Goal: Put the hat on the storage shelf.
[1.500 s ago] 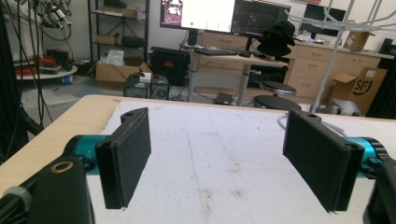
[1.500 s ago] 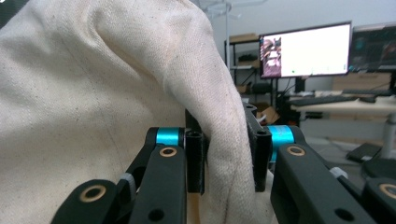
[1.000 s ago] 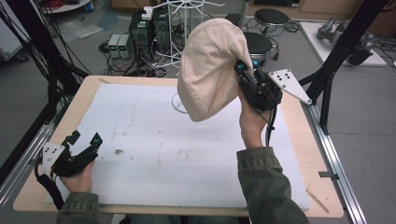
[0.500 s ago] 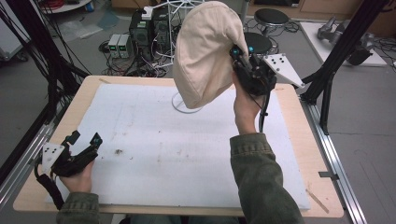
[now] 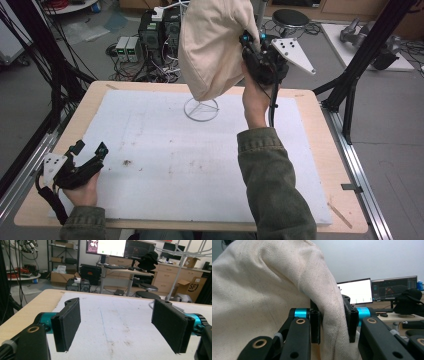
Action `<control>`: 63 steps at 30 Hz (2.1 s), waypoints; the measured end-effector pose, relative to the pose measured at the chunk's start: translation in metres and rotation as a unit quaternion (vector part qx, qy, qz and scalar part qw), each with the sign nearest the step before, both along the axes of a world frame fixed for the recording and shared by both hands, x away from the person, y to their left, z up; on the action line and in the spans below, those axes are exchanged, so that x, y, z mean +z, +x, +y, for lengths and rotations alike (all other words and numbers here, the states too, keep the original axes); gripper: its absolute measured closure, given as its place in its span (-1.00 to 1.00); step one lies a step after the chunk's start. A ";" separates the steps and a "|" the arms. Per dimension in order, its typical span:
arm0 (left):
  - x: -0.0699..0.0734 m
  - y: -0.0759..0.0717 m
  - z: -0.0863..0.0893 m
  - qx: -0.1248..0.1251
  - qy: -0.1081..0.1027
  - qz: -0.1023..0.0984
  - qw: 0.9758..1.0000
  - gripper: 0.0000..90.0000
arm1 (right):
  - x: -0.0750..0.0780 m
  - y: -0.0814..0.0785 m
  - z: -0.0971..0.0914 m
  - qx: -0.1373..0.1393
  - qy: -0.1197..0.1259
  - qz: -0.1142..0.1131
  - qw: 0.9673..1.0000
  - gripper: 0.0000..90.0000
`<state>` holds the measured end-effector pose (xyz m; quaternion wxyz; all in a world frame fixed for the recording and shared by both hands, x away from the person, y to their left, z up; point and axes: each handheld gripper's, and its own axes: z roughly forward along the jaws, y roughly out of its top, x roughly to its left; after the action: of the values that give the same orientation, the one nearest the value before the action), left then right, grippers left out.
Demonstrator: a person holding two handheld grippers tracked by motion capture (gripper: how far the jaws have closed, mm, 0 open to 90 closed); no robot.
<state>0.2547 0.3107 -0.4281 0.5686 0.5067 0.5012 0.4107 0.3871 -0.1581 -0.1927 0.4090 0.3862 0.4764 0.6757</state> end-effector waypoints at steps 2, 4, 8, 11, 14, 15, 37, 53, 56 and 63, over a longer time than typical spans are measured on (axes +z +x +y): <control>0.000 0.000 0.000 0.001 -0.002 -0.002 1.000 -0.47 | 0.004 0.004 0.001 -0.004 0.003 -0.002 1.000 0.63; 0.000 0.000 0.001 0.002 -0.003 -0.002 1.000 -0.47 | 0.007 0.007 0.000 -0.008 0.008 -0.001 1.000 0.63; 0.000 0.000 0.000 0.000 -0.006 -0.002 1.000 -0.47 | 0.012 0.014 -0.002 -0.016 0.011 0.001 1.000 0.63; 0.001 -0.001 0.000 0.000 -0.007 -0.005 1.000 -0.47 | 0.016 0.021 -0.004 -0.021 0.018 0.003 1.000 0.63; 0.001 -0.001 0.001 0.001 -0.008 -0.003 1.000 -0.47 | 0.018 0.030 -0.004 -0.023 0.027 0.005 0.999 0.63; 0.001 -0.001 0.001 0.002 -0.009 -0.003 1.000 -0.47 | 0.019 0.033 -0.005 -0.024 0.027 0.007 0.999 0.63; -0.003 0.003 -0.003 -0.007 -0.009 0.001 1.000 -0.47 | 0.017 0.074 0.018 -0.099 -0.070 0.048 0.992 0.63; -0.002 0.002 -0.002 -0.002 -0.012 0.000 1.000 -0.47 | 0.009 0.072 0.029 -0.076 -0.124 0.064 0.987 0.57; -0.002 0.002 -0.002 -0.003 -0.014 0.000 1.000 -0.47 | 0.008 0.070 0.026 -0.071 -0.130 0.066 0.987 0.56; -0.002 0.002 -0.003 -0.002 -0.012 0.001 1.000 -0.47 | 0.004 0.071 0.018 -0.062 -0.127 0.076 0.987 0.46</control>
<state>0.2563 0.3078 -0.4299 0.5749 0.5014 0.5058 0.4027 0.4578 -0.1398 -0.1885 0.4585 0.4106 0.5632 0.5513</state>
